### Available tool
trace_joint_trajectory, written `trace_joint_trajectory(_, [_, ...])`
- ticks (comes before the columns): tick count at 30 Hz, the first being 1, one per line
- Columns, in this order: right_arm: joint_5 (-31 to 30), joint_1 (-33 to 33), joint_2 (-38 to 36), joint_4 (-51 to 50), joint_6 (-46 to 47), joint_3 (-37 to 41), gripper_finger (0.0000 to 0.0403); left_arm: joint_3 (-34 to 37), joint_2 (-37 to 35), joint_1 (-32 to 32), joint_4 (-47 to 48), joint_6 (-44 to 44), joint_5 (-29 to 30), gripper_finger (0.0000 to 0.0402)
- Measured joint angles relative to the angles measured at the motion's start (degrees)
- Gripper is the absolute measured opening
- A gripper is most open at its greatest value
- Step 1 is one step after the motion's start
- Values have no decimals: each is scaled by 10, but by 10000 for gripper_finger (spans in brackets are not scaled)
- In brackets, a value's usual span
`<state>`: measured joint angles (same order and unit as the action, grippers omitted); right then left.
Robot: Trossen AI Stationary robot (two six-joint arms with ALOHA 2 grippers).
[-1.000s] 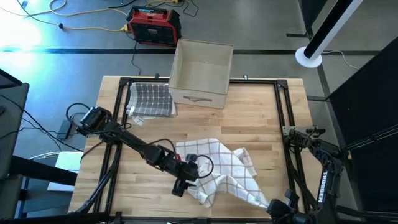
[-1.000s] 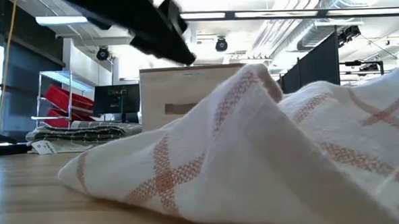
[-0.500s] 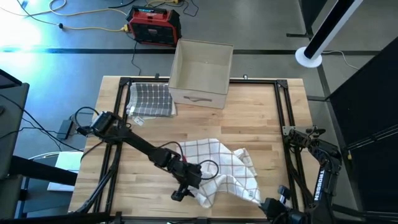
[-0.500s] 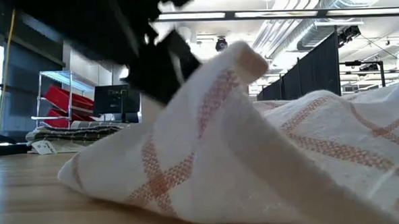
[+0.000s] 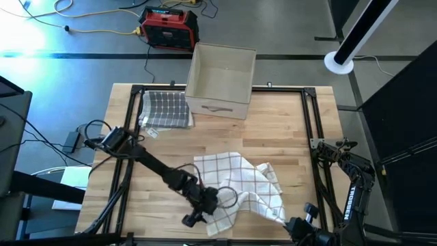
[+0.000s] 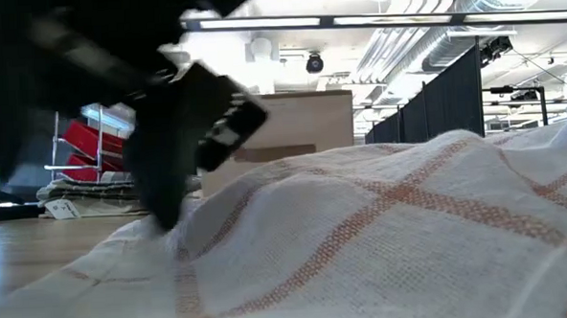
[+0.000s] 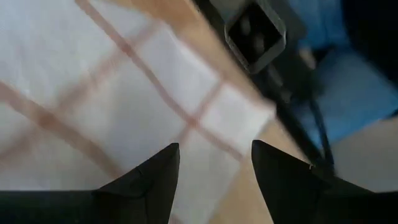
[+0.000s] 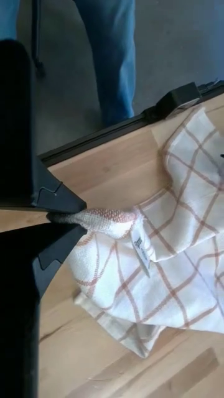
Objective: Fold towel
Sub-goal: Fold the white squared towel
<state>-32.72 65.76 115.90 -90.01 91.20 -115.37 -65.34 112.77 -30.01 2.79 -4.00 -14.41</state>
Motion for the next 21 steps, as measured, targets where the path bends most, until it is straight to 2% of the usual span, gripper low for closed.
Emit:
trace_joint_trajectory(3, [-2,-1,0,0,-24,0,12,0,-10,-34,42,44,75,185])
trace_joint_trajectory(5, [-9,-2,0,0,-41,0,12,0,-13,-55,24,78,117,181])
trace_joint_trajectory(9, [-6,-9,0,0,-58,0,12,0,-13,-80,-25,134,161,173])
trace_joint_trajectory(13, [19,-13,0,0,-56,0,12,0,-13,-96,-27,153,221,169])
trace_joint_trajectory(21, [30,-13,0,0,-51,0,12,-12,24,-108,-55,162,251,168])
